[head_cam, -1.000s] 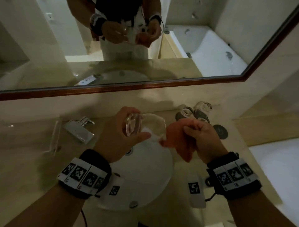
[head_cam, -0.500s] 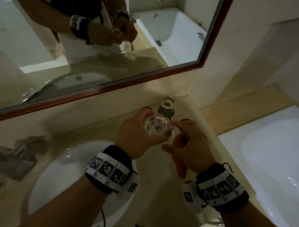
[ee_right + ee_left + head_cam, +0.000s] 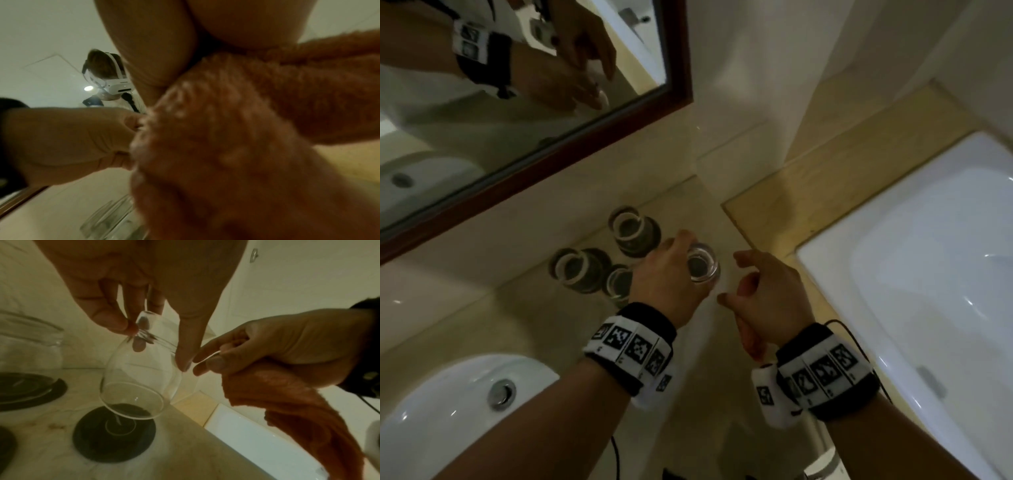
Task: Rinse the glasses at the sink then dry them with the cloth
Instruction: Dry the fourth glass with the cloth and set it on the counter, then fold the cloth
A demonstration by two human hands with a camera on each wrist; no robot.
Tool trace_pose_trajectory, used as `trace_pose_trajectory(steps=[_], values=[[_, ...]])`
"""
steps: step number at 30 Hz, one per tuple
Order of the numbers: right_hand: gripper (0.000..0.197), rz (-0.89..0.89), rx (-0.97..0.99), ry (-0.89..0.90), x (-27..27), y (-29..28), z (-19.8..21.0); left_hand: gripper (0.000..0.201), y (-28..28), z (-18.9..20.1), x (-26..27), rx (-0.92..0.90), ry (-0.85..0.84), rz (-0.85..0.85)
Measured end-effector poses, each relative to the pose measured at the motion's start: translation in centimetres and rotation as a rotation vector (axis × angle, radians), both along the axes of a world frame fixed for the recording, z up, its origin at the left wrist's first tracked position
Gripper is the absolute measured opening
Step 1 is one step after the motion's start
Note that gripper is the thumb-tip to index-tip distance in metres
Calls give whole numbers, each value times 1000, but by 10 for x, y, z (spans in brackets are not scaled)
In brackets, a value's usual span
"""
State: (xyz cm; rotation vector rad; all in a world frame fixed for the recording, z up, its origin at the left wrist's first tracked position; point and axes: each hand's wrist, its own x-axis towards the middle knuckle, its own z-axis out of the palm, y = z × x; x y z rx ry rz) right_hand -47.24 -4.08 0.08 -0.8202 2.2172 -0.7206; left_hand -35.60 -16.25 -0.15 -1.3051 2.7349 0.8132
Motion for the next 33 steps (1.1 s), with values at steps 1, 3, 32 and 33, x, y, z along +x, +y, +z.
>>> trace_pose_trajectory(steps=[1, 3, 32, 33], values=[[64, -3, 4, -7, -5, 0, -4, 47, -3, -5, -5, 15, -38, 1], [63, 9, 22, -15, -11, -3, -10, 49, -9, -14, -12, 33, -117, -7], [34, 296, -337, -140, 44, -41, 35, 42, -7, 33, 69, 493, 383, 190], [38, 329, -347, -168, 55, -46, 42, 45, -7, 40, 85, 569, 460, 258]])
